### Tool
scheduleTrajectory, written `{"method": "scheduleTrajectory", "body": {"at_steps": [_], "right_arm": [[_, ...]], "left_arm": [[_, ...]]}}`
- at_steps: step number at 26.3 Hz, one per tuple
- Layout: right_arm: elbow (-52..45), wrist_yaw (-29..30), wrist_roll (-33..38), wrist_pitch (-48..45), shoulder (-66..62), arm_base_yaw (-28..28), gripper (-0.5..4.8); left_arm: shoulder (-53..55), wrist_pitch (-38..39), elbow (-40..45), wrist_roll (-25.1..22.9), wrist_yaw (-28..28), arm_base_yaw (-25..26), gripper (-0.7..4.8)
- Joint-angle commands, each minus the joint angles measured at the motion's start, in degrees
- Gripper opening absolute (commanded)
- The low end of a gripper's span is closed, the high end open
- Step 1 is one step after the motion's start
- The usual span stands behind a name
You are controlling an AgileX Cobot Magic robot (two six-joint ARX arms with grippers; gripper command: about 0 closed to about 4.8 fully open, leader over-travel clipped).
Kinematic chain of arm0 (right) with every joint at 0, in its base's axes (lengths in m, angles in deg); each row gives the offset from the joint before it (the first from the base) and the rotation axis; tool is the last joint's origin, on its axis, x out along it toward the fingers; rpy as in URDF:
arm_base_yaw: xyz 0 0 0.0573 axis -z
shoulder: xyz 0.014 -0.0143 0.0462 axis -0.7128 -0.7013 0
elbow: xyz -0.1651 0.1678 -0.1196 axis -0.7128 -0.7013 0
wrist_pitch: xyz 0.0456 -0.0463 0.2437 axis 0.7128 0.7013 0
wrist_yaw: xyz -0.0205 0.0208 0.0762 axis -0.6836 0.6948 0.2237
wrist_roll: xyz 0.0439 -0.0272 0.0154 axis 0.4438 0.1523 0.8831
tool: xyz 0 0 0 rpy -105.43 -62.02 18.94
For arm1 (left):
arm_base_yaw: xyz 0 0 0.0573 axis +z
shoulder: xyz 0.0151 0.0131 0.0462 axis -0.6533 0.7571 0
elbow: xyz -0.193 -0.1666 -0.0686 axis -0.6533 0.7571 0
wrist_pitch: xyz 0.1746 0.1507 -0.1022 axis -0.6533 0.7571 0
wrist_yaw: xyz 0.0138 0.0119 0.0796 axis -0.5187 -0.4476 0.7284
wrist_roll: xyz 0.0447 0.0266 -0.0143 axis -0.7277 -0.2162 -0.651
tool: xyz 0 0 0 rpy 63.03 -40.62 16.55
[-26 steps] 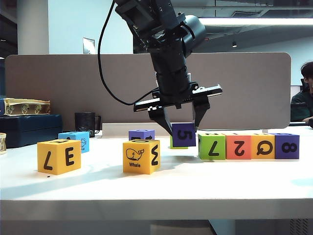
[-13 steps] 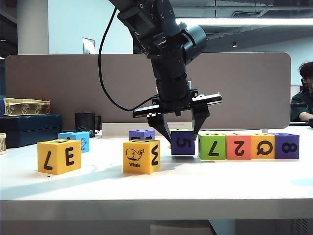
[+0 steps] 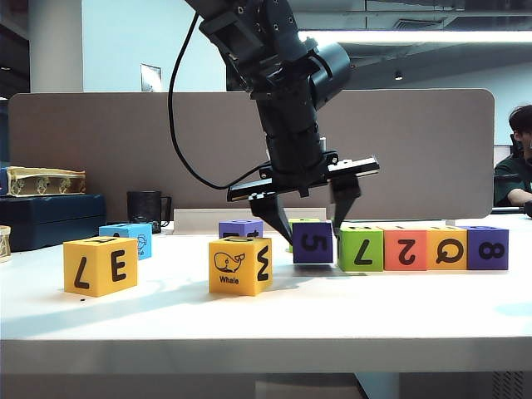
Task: Select the appropriate blocks from the scattered letter blocks on the table and arrange them in a row to spell out "LEARNING".
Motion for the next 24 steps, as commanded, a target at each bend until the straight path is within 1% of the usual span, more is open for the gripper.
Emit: {"method": "scheduleTrajectory", "body": {"at_steps": [1, 8, 18, 20, 21, 24], "right_arm": [[0.2, -0.3, -0.1, -0.4, 0.1, 0.0, -0.01], [0.2, -0.3, -0.1, -0.4, 0.1, 0.0, -0.01], [0.2, -0.3, -0.1, -0.4, 0.1, 0.0, -0.01], [0.2, -0.3, -0.1, -0.4, 0.1, 0.0, -0.01], [0.2, -0.3, -0.1, -0.4, 0.1, 0.0, -0.01], [0.2, -0.3, -0.1, -0.4, 0.1, 0.0, -0.01]], "left_arm": [[-0.2, -0.3, -0.1, 0.2, -0.1, 0.0, 3.14], [-0.2, 0.3, -0.1, 0.2, -1.1, 0.0, 3.14], [-0.2, 2.6, -0.1, 0.1, -1.0, 0.1, 3.15], [-0.2, 2.7, -0.1, 0.1, -0.9, 0.1, 3.27], [-0.2, 2.7, -0.1, 0.0, -0.9, 0.1, 3.47], [-0.2, 2.8, -0.1, -0.6, -0.9, 0.1, 3.51]]}}
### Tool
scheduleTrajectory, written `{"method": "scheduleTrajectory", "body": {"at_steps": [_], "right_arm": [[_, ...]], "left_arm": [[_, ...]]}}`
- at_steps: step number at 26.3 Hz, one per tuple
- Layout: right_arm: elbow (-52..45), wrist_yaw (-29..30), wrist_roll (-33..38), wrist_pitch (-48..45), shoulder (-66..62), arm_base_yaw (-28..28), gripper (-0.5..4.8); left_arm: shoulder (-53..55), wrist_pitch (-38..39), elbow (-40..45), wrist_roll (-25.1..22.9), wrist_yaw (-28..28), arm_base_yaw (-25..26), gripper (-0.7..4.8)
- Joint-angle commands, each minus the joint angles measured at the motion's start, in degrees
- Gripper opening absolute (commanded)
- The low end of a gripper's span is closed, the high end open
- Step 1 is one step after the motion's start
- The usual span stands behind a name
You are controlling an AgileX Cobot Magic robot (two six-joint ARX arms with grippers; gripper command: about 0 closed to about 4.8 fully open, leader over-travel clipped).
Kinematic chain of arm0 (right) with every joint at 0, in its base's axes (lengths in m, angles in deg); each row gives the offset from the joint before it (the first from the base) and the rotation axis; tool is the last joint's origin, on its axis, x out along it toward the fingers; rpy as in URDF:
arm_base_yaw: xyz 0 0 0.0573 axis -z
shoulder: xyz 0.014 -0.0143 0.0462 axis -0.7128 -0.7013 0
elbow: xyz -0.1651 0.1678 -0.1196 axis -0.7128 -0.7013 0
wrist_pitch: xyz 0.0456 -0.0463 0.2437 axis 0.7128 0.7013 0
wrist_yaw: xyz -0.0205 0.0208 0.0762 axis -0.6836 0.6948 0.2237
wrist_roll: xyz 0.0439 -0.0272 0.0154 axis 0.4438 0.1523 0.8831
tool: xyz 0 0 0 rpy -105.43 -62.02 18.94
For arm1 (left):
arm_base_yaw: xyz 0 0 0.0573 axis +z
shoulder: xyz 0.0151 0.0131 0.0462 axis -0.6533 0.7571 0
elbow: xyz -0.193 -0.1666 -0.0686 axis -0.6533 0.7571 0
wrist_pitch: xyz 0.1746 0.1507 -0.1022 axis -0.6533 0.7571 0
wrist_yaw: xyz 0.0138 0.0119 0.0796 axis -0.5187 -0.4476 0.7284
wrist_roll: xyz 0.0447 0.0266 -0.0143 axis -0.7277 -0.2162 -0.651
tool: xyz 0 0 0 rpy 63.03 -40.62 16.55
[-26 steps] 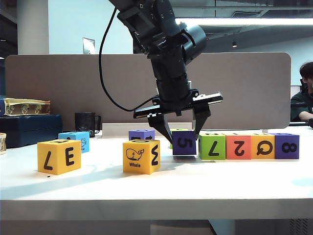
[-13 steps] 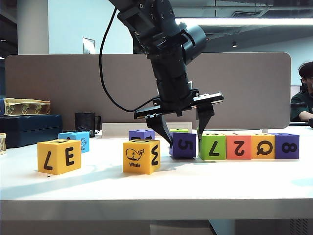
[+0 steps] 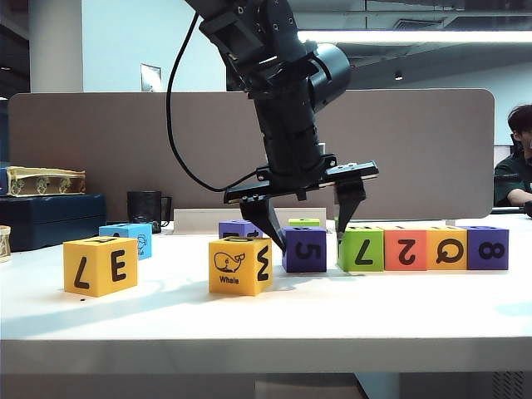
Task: Select the appropriate blocks from the scattered letter blocks on the table and arrange them in a row to spell out "LEARNING".
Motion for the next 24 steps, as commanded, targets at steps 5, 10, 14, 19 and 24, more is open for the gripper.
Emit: {"method": "scheduleTrajectory", "body": {"at_steps": [5, 10, 14, 19, 24], "right_arm": [[0.2, -0.3, -0.1, -0.4, 0.1, 0.0, -0.01], [0.2, -0.3, -0.1, -0.4, 0.1, 0.0, -0.01], [0.2, -0.3, -0.1, -0.5, 0.1, 0.0, -0.01], [0.2, -0.3, -0.1, -0.5, 0.1, 0.0, -0.01], [0.2, -0.3, -0.1, -0.5, 0.1, 0.0, -0.01]], "left_arm": [[-0.2, 2.6, -0.1, -1.2, 0.1, 0.9, 3.52], [-0.2, 5.1, -0.2, -1.3, -1.0, 1.8, 4.23], [-0.3, 3.6, -0.4, -2.7, -4.0, 1.9, 4.71], [-0.3, 5.2, -5.3, -7.8, -2.6, 2.0, 4.71], [-0.3, 6.4, -8.9, -10.8, 1.7, 2.6, 4.70]]}}
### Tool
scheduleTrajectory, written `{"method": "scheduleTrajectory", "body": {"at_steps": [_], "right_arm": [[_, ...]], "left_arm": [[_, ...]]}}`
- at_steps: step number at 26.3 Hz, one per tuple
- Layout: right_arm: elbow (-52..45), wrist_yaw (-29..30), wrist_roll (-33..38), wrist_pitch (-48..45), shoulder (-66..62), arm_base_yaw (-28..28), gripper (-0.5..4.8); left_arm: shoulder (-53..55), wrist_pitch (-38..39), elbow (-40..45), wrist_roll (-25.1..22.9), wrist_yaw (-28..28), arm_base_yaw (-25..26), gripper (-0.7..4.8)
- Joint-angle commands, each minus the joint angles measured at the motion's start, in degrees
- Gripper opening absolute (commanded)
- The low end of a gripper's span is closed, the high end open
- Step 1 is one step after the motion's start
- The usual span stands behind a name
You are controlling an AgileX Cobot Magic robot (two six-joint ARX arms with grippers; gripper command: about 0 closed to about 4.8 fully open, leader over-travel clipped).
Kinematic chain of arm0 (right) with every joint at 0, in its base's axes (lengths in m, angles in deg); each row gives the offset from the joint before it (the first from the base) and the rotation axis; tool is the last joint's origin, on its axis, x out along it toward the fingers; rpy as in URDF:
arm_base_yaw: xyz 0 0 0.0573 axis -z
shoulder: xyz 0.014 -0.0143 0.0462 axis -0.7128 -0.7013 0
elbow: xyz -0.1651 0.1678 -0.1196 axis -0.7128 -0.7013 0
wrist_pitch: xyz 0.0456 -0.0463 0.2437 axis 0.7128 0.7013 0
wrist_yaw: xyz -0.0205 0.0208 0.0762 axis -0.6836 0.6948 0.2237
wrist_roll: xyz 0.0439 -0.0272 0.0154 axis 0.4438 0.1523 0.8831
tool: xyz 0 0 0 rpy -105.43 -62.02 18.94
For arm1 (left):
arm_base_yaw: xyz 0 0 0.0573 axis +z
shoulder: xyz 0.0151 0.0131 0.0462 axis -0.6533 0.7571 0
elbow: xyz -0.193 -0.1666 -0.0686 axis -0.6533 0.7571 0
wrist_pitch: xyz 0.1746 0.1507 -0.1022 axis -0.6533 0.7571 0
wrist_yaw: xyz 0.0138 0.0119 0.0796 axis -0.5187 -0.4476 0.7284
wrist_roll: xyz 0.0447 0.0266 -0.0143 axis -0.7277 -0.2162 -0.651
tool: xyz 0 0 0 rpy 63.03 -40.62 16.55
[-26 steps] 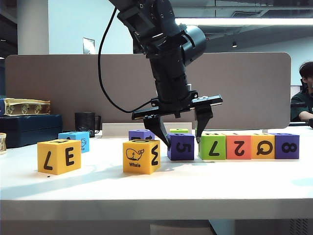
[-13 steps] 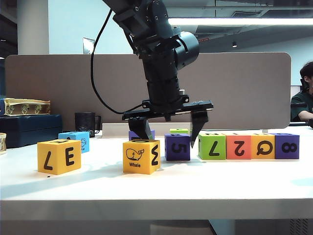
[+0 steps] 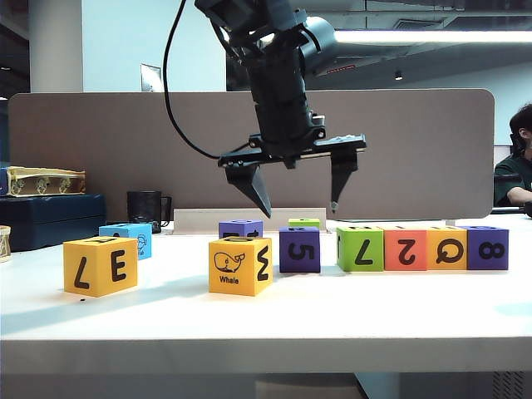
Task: Select the appropriate blocks from the scattered letter blocks on the table and arrange them in a row to spell out "LEARNING".
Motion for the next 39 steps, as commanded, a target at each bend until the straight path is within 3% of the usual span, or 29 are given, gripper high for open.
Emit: {"method": "scheduleTrajectory", "body": {"at_steps": [1, 10, 15, 21, 23, 24, 39], "right_arm": [[0.2, -0.3, -0.1, -0.5, 0.1, 0.0, -0.01], [0.3, 0.3, -0.1, -3.4, 0.1, 0.0, -0.01], [0.3, 3.7, -0.1, -6.9, -0.3, -0.2, -0.01], [2.4, 3.7, -0.1, -8.7, -4.3, -0.5, -0.02], [4.7, 3.6, -0.1, -8.9, -6.4, -1.7, -0.01], [5.4, 3.6, -0.1, -8.9, -6.8, -1.8, -0.01], [7.4, 3.6, -0.1, -8.1, -9.2, -3.4, -0.01]], "left_arm": [[-0.3, -1.2, -0.9, -1.7, 1.0, 0.5, 4.69], [-0.2, -7.1, -0.9, -6.3, 0.2, 2.6, 4.59], [-0.2, -9.6, -0.9, -7.1, -3.1, 5.2, 4.57], [-0.1, -15.1, -0.9, -9.7, -6.2, 5.9, 4.56], [0.2, -17.1, -0.9, -10.0, -7.8, 5.9, 3.64], [0.5, -17.7, -0.9, -10.0, -8.3, 5.9, 3.50], [4.5, -27.1, -0.9, -11.0, -9.0, 6.5, 3.50]]}}
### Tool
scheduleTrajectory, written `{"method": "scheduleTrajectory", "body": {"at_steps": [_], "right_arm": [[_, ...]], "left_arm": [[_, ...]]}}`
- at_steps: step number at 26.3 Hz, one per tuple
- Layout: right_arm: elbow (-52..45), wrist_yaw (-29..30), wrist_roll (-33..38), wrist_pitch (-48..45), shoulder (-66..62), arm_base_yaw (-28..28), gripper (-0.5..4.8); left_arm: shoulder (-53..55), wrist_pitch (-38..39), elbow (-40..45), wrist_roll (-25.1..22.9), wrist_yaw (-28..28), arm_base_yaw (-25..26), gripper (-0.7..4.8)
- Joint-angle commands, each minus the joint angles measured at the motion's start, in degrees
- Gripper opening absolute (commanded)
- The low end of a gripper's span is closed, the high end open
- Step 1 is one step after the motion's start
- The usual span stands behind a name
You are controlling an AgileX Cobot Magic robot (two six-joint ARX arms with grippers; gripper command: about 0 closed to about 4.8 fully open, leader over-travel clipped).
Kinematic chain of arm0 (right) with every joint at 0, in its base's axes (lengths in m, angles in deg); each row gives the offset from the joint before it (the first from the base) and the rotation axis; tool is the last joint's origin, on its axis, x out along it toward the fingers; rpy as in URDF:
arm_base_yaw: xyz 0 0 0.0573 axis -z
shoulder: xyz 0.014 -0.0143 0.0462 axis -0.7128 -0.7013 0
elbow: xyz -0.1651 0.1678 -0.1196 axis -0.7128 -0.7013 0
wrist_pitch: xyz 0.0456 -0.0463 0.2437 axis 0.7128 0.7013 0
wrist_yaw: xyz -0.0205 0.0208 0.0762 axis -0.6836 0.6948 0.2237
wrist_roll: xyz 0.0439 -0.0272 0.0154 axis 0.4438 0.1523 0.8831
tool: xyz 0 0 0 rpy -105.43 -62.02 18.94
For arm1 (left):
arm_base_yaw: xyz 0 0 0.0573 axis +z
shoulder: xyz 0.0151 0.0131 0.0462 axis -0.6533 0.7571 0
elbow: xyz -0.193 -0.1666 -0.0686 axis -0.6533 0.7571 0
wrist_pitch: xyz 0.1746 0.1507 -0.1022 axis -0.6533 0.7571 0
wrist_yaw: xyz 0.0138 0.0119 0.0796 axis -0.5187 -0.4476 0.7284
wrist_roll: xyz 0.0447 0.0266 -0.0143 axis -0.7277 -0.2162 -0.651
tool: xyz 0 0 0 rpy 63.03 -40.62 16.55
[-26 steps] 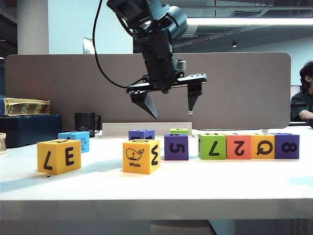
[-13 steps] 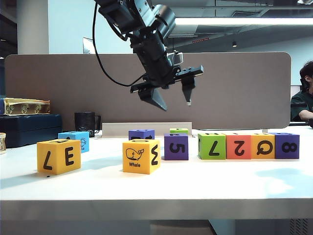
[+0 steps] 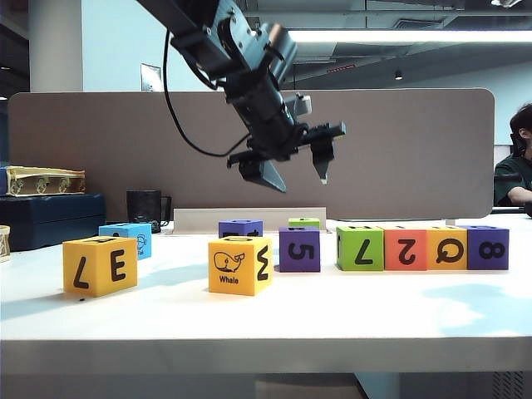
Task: Select the appropriate blocks from the scattered letter blocks on the table and arrange them in a row to spell out "LEARNING".
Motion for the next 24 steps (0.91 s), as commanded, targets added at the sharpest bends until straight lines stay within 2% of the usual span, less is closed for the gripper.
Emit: {"method": "scheduleTrajectory", "body": {"at_steps": [1, 2, 4, 8, 14, 16, 20, 24], "right_arm": [[0.3, 0.1, -0.1, 0.5, 0.1, -0.1, -0.02], [0.3, 0.1, -0.1, 0.9, 0.1, -0.1, -0.02], [0.2, 0.1, -0.1, 1.2, 0.1, -0.1, -0.01], [0.2, 0.1, -0.1, 1.2, 0.1, -0.1, -0.01], [0.2, 0.1, -0.1, 1.9, 0.1, -0.4, -0.01], [0.2, 0.1, -0.1, 2.8, 0.2, -0.4, -0.01], [0.2, 0.1, -0.1, 4.3, 0.2, -0.4, -0.01], [0.2, 0.1, -0.1, 4.5, 0.2, -0.4, -0.01]], "left_arm": [[1.3, -2.0, -0.2, 0.0, -1.2, -0.2, 3.50], [1.9, -2.4, -0.2, 0.0, -1.5, -0.2, 3.61], [2.7, -3.3, -0.2, 0.0, -1.6, -0.2, 4.24], [3.4, -5.2, -0.2, 0.2, -4.5, -0.4, 4.70], [5.1, -7.7, -0.2, 0.5, -3.0, -0.5, 4.79], [5.9, -7.9, -0.1, 0.4, 0.2, -0.5, 4.79], [6.4, -9.2, -0.1, 0.4, 2.8, -0.5, 4.79], [6.6, -8.6, -0.1, 0.4, 2.6, -0.5, 4.79]]}}
